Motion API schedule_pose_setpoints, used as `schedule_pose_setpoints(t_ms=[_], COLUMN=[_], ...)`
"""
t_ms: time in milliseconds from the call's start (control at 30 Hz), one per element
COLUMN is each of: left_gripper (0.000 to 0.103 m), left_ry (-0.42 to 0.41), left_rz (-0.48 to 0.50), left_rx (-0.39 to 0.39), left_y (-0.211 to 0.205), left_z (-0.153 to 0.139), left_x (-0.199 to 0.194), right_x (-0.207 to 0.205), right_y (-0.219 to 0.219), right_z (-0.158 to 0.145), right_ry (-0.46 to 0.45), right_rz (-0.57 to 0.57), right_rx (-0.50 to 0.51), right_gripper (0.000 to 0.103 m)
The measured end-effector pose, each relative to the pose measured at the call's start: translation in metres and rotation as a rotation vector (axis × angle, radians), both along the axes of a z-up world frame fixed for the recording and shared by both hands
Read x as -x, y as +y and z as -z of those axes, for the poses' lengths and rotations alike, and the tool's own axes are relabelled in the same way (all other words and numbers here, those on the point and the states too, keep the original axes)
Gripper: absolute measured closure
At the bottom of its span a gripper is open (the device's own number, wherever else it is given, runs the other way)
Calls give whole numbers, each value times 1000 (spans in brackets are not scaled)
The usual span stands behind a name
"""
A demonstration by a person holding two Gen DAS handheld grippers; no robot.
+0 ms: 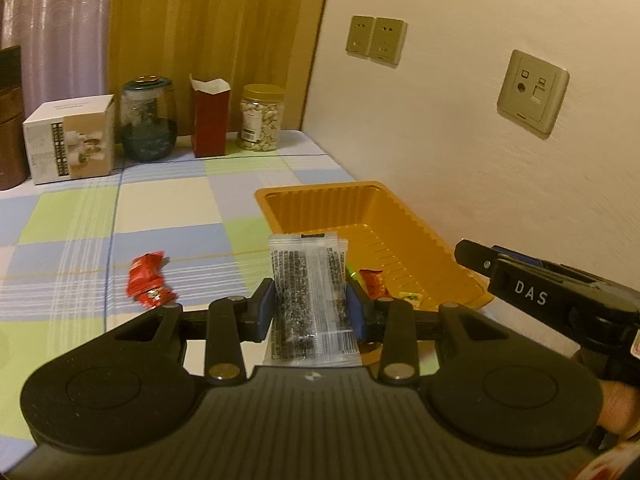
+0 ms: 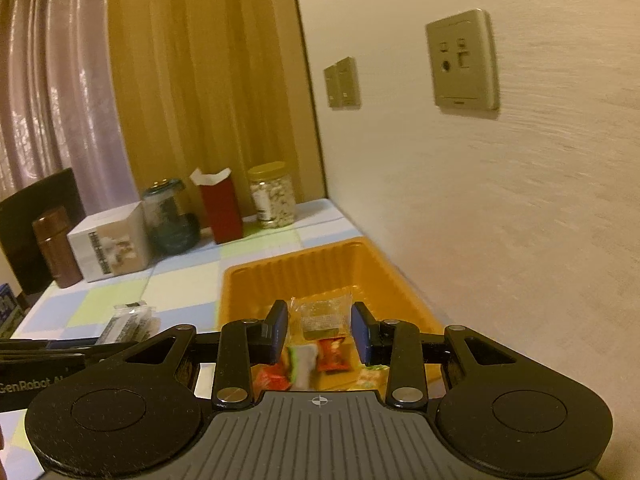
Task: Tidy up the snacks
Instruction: 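Open both tools to drop the packet and candy into the orange tray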
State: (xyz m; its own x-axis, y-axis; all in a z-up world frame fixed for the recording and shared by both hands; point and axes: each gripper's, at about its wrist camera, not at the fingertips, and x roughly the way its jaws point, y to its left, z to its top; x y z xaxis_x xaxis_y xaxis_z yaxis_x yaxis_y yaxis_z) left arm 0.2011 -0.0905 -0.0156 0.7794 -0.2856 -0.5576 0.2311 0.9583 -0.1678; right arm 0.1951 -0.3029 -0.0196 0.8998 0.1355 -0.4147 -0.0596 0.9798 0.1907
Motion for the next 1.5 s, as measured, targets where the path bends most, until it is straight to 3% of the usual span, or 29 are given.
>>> schedule_pose_setpoints(t_ms=[1100, 1500], left_gripper=[69, 66], left_ry=[30, 41], left_rz=[73, 39], left_rx=[12, 47], left_y=[-50, -37], left_z=[27, 36], left_x=[-78, -82], right_x=[-47, -53], right_y=[-35, -39], right_z=[27, 31], right_ry=[71, 90], right_rz=[56, 69], right_rx=[-47, -57], right_gripper=[68, 68])
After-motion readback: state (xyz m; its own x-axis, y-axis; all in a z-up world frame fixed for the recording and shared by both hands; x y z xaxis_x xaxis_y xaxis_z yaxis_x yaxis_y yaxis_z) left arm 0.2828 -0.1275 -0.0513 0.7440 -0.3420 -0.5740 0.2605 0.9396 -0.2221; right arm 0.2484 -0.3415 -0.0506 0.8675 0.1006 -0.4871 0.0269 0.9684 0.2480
